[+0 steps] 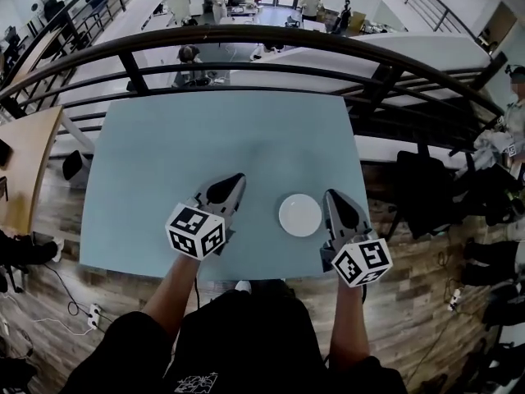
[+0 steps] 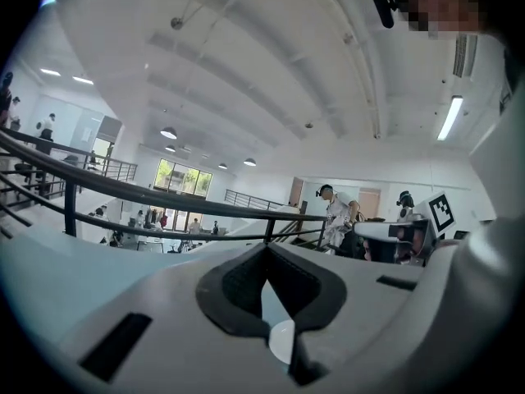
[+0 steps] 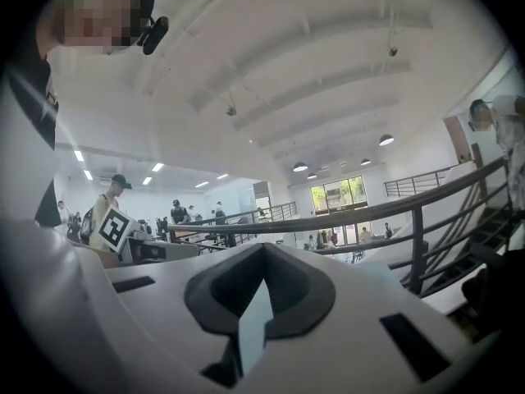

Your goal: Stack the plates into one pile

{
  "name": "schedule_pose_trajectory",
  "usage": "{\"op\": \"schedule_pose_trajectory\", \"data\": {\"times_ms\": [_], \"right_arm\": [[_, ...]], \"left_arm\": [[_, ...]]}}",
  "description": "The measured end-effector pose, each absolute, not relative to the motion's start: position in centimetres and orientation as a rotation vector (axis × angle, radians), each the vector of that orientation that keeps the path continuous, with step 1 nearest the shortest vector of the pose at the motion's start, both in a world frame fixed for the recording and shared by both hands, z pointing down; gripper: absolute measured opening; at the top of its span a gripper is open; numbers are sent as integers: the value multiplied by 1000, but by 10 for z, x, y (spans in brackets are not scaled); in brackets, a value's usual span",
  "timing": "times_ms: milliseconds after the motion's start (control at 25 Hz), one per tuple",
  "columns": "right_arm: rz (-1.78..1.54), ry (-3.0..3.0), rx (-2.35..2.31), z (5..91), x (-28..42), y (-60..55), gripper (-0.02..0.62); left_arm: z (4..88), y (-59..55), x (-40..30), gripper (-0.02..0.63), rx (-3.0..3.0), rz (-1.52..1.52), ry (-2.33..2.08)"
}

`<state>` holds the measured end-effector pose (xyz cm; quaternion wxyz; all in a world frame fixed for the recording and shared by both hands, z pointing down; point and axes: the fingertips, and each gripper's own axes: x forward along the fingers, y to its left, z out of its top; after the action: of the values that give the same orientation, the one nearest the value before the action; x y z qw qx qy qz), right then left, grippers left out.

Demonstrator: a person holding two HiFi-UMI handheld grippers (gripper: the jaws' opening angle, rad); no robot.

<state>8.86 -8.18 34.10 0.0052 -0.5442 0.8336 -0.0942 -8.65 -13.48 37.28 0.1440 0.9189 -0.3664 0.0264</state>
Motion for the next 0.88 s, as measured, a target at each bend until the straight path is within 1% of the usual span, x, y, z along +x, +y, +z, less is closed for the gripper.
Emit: {"op": "schedule_pose_trajectory", "data": {"times_ms": [200, 480, 880], "right_arm": [[-248, 2573, -1718, 316, 89, -72, 6], [-174, 2574, -1697, 279, 107, -69, 6], [-165, 2541, -1717, 261, 134, -68, 6]], "left_arm": [[336, -128, -92, 8, 2688, 20, -1085], [300, -128, -84, 6, 2688, -58, -1149], [267, -121, -69, 8, 2676, -138, -1284]]}}
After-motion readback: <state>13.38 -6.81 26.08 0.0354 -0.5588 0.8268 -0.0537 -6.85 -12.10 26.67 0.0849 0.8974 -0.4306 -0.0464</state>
